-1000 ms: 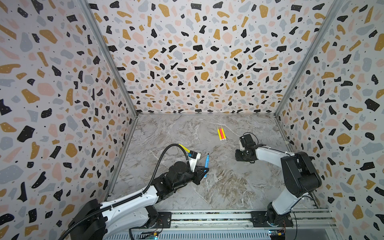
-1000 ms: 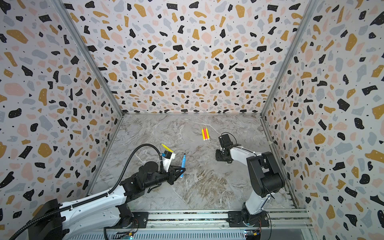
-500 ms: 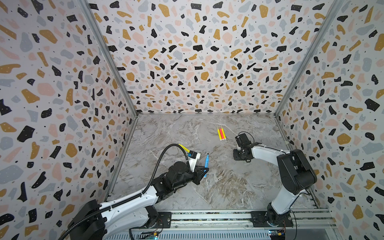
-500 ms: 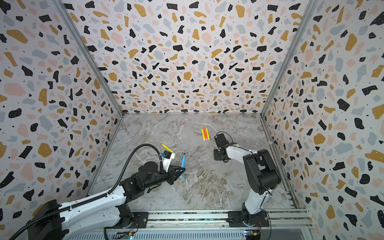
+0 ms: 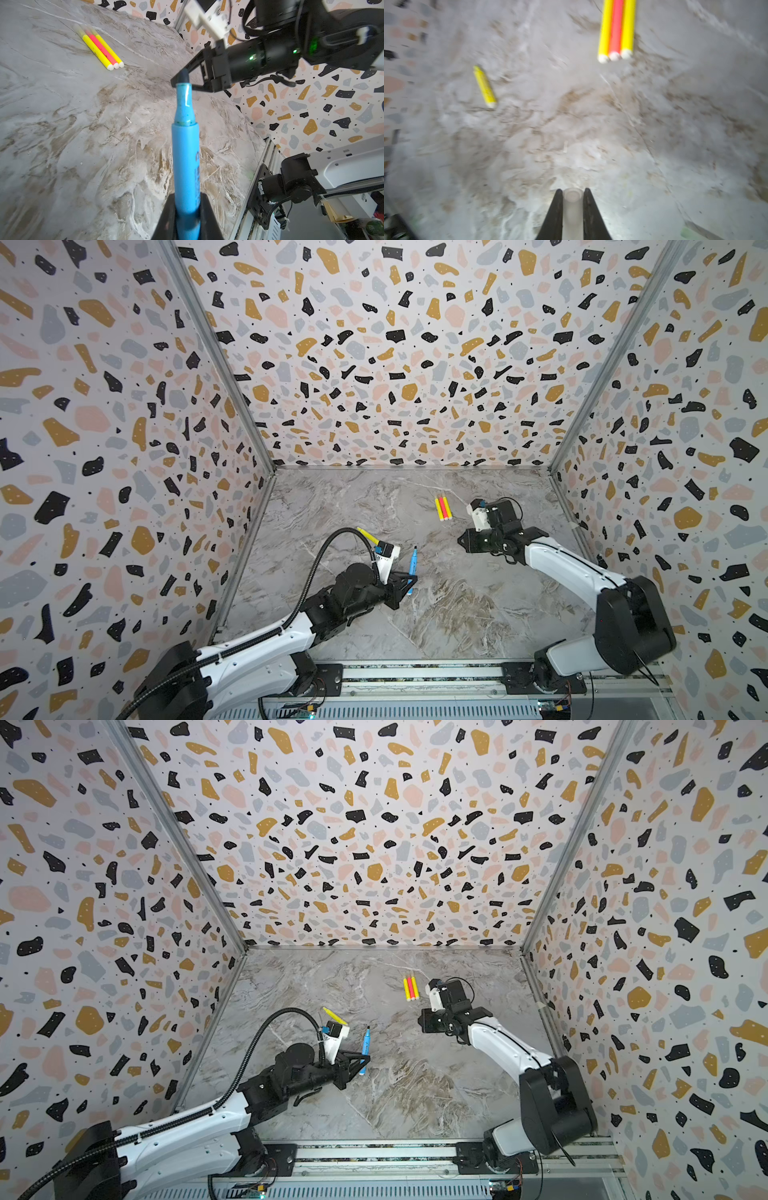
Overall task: Insert the pens into the pen caps
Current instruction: 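Grasp the clear cap with the right gripper and lift it, then carry the clear cap with the right gripper above the blue marker tip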
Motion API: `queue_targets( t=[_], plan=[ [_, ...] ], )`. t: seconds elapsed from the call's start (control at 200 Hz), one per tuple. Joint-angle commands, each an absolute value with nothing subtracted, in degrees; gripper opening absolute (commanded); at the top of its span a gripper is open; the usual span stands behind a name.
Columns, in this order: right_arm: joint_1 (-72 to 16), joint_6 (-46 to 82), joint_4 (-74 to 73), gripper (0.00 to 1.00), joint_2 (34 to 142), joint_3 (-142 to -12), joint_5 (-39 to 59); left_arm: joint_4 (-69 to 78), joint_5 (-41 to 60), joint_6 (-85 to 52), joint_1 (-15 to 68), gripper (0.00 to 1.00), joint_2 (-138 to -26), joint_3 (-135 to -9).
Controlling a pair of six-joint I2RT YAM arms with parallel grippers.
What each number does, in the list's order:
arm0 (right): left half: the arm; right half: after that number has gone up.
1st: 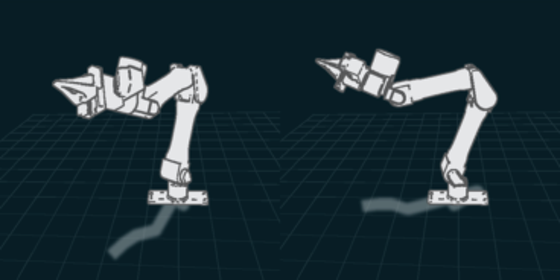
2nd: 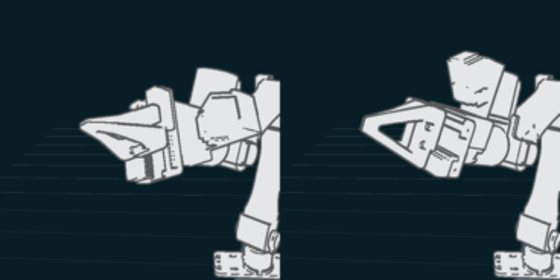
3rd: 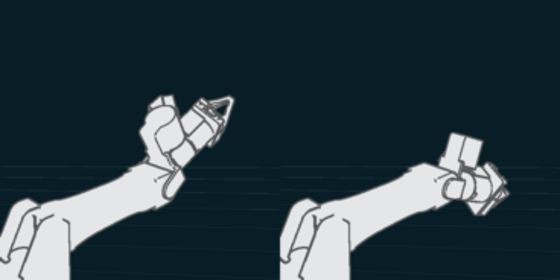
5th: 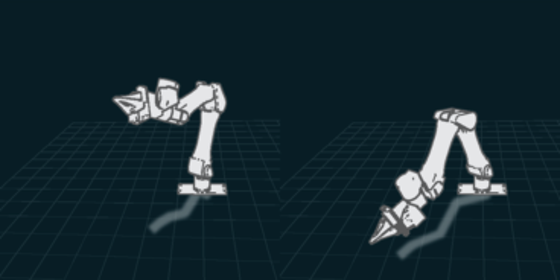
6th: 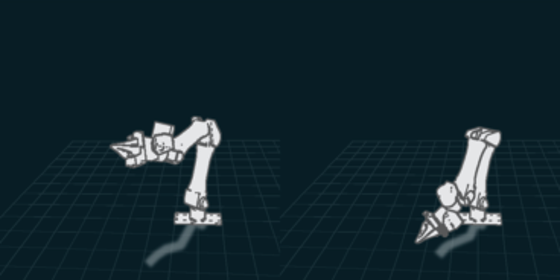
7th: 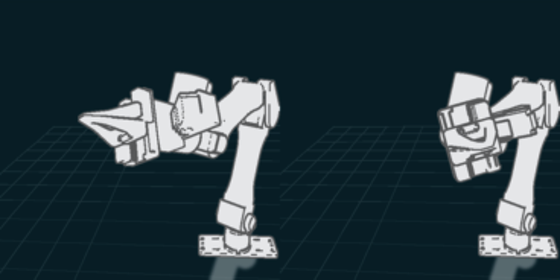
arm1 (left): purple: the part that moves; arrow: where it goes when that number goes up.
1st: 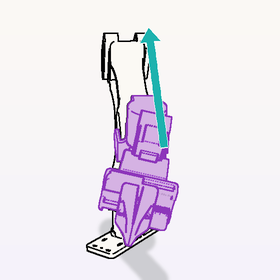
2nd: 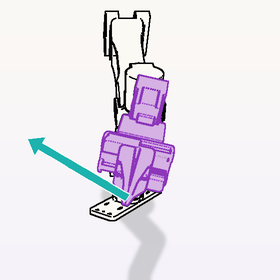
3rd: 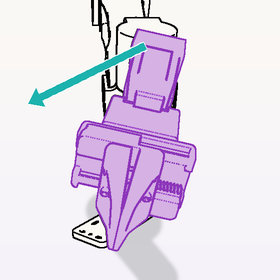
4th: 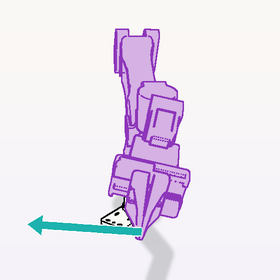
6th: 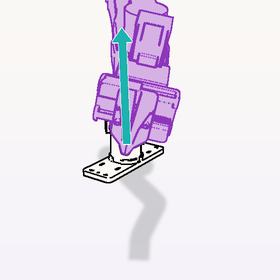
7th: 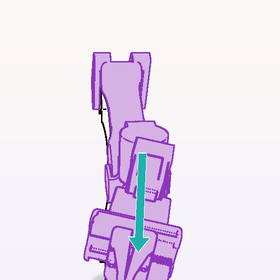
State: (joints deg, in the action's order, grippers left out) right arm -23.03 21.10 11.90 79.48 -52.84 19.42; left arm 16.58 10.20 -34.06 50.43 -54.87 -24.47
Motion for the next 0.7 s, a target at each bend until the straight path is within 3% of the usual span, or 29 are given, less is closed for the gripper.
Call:
queue_targets(
  t=[0.0, 0.25, 0.42, 0.696],
  plan=[
    [-22.8, 25.0, 4.3, 0.01, 73.3, -50.8, 30.7, 19.8, 11.2, -34.3, 50.6, 0.00, -54.8, -24.1],
    [-22.5, 35.0, -12.2, 0.02, 62.3, -43.2, 38.7, 27.0, 13.2, -38.1, 51.2, 0.00, -57.3, -22.8],
    [-22.5, 41.6, -21.0, 0.02, 60.4, -39.6, 42.6, 30.7, 12.1, -39.8, 53.4, 0.00, -59.5, -23.5],
    [-23.0, 49.2, -32.6, 0.02, 58.0, -33.5, 41.1, 36.6, 10.2, -42.3, 56.9, 0.00, -64.6, -25.8]
  ],
)
